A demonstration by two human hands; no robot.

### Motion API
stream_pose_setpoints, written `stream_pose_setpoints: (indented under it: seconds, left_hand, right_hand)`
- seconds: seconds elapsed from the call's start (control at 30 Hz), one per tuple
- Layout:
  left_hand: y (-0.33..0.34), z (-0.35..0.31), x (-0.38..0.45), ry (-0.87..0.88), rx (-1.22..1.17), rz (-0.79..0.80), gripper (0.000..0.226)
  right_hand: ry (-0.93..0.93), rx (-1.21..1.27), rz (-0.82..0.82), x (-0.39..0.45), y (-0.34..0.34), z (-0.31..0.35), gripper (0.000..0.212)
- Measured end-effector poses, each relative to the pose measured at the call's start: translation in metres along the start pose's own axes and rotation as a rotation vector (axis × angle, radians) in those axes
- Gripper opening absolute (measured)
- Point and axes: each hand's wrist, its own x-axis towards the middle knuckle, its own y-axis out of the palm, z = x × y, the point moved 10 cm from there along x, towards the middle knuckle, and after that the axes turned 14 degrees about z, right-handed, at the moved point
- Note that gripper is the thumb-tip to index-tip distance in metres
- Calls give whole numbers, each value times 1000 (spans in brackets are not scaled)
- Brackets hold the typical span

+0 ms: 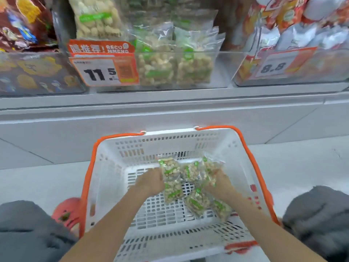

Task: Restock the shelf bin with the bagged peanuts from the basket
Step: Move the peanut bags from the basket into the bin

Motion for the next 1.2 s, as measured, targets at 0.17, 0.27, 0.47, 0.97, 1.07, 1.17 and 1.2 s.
stream_pose_setpoints:
  seconds: [0.17,0.27,0.47,0.97,1.07,1.17,1.2]
  left_hand:
    - [58,17,47,-60,-502,60,50]
    - [74,36,68,-150,-793,-31,76]
    - [87,50,96,-255,-876,-37,72]
    - [98,67,73,-309,-1153,-54,69]
    - [73,65,60,-216,-1257,-110,57]
    - [37,40,34,-62,-1293,-76,50]
    - [25,30,24,-8,-1265,-52,49]
  right_hand:
    - [116,-49,158,38,34,-32,51]
    - [132,-155,169,51,55,-35,74]
    - [193,-528,55,56,81,-36,86]
    - [117,-368,222,55,89,-26,75]
    - [10,-191,205,40,73,-9,72]
    - [-129,-72,143,18,33,17,53]
    - [-172,-67,116,8,15,27,46]
